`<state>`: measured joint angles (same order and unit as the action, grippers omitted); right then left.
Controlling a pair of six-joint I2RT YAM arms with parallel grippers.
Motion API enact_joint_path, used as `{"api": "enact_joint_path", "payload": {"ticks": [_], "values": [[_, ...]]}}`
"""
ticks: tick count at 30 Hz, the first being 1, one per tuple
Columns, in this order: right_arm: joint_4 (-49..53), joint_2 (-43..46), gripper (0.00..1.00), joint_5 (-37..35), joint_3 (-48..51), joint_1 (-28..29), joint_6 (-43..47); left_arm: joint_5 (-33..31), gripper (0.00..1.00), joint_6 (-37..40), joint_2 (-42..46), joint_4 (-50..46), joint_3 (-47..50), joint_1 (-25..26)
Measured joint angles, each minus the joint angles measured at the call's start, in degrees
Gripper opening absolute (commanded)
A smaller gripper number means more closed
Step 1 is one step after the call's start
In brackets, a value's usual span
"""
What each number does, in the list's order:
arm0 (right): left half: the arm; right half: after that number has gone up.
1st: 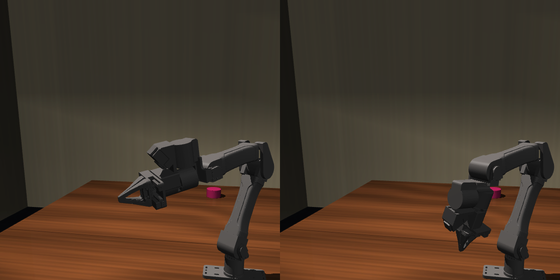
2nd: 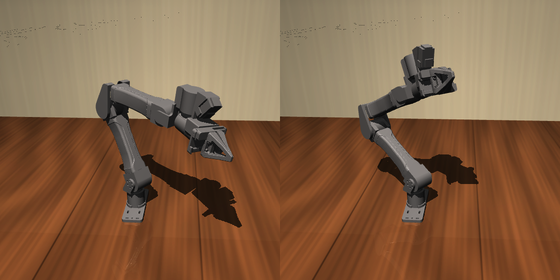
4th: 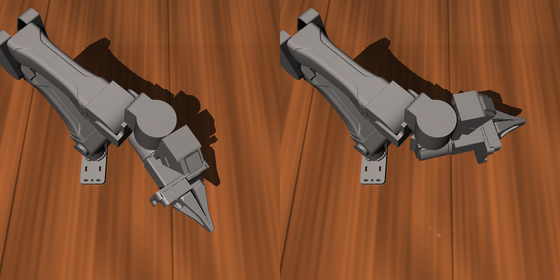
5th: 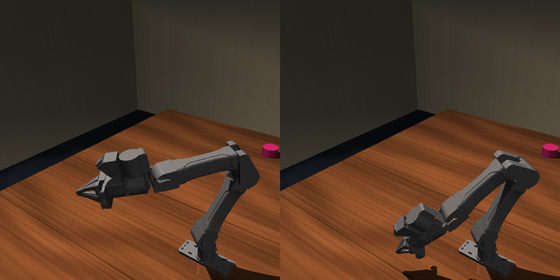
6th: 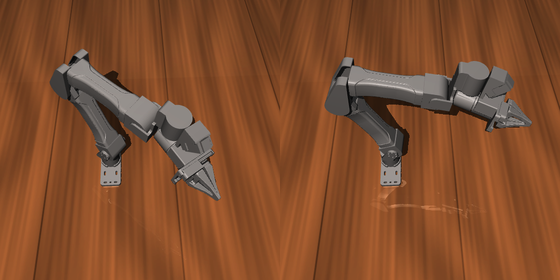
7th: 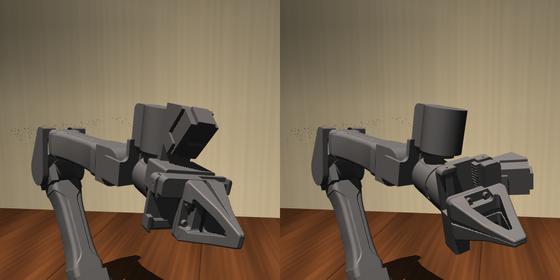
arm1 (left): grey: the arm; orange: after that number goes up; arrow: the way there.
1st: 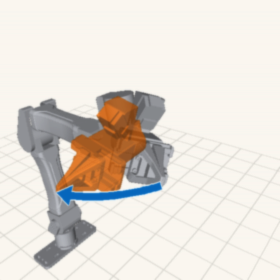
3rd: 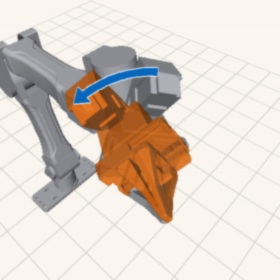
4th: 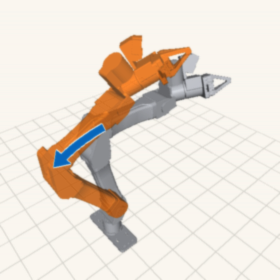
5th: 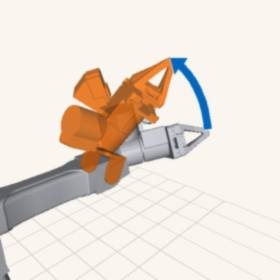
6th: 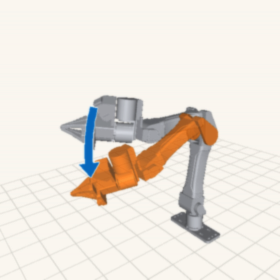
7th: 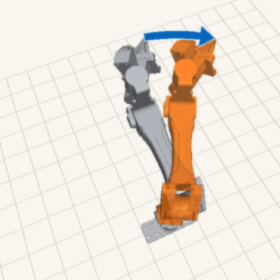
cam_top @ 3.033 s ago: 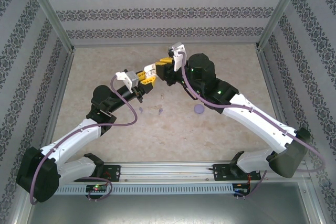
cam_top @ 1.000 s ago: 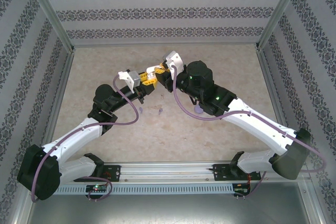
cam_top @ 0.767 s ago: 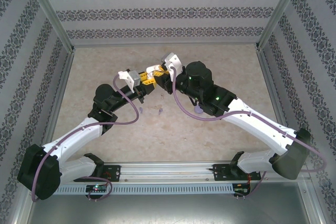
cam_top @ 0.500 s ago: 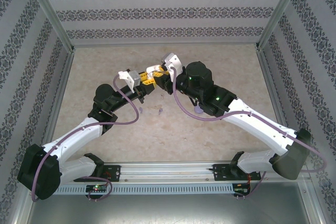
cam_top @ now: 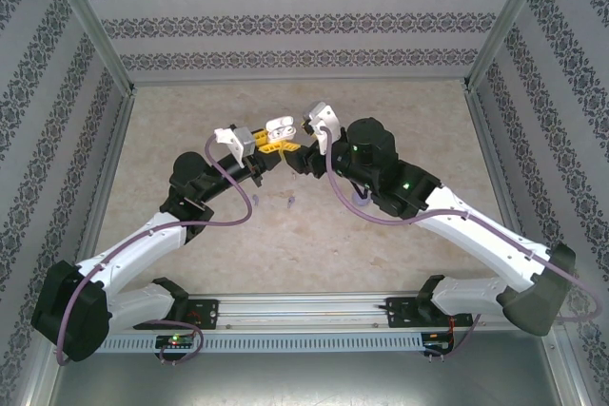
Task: Insert the wireless bluetooth earbuds into the charging case
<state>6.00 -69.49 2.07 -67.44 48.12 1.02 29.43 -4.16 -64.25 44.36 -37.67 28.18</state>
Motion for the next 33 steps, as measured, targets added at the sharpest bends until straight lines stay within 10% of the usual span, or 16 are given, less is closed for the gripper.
{"api": "enact_joint_path", "payload": {"ticks": [13,27,33], "values": [[4.59,7.93,0.66,1.25,4.17,-3.76,-5.86,-1.16,0.0,0.04,0.0,1.53,-0.98,0.0],[23.39,-12.39,0.05,9.6,-33.18,-15.91,-22.53,3.78,0.0,0.76,-0.42,0.7,-0.94,0.0],[33.2,-25.11,0.0,16.9,-44.78,-16.04,-25.64,7.61,0.0,0.72,-1.68,-0.33,-0.92,0.0]]}}
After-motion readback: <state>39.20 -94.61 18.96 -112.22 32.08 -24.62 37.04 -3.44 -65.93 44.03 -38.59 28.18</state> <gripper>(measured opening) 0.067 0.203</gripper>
